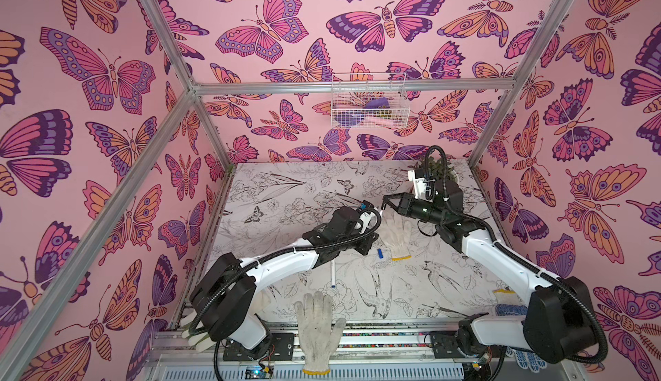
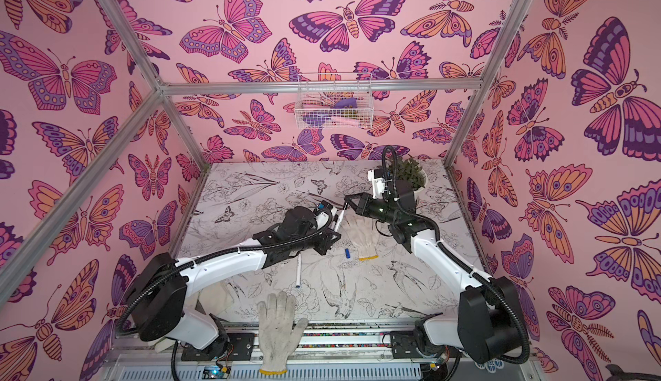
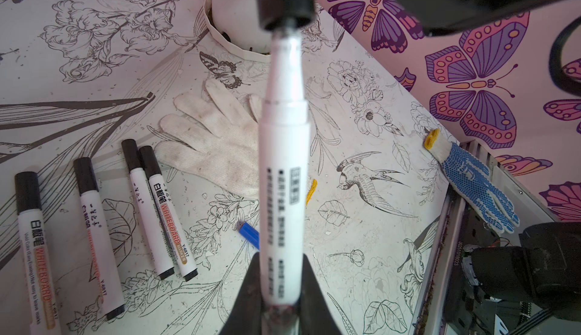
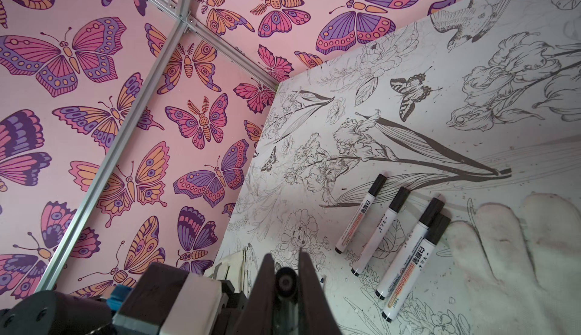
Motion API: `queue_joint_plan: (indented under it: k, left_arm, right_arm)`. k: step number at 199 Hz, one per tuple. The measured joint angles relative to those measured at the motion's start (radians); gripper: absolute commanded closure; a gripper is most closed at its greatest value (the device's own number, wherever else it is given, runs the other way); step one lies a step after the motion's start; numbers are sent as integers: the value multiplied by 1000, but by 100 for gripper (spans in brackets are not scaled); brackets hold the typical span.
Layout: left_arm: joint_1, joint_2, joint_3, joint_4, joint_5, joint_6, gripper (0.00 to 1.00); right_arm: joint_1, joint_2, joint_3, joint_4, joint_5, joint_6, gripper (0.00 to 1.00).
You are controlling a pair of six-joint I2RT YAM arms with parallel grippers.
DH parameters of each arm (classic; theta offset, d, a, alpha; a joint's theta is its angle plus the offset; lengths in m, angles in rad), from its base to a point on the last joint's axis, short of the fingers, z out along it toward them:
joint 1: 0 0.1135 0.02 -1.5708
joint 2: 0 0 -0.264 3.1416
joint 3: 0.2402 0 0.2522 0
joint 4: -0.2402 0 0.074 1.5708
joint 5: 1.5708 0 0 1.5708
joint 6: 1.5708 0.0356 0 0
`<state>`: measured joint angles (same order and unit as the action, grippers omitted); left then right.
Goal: Insert pens into pen caps
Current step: Put on the pen cap to the pen.
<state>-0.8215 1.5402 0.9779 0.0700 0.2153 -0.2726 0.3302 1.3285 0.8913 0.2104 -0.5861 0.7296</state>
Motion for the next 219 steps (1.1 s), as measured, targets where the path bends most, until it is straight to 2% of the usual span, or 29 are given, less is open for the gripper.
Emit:
queue_joint_plan:
  k: [162,219]
  left_arm:
    - [-5,0,8,-22,-6,0,100]
    - [-2,28,57,-41,12,-24,100]
  right_arm:
    - [14,-29,-30,-44,-28,-23,100]
    - [15,-37,-17,-61,-20,-72,100]
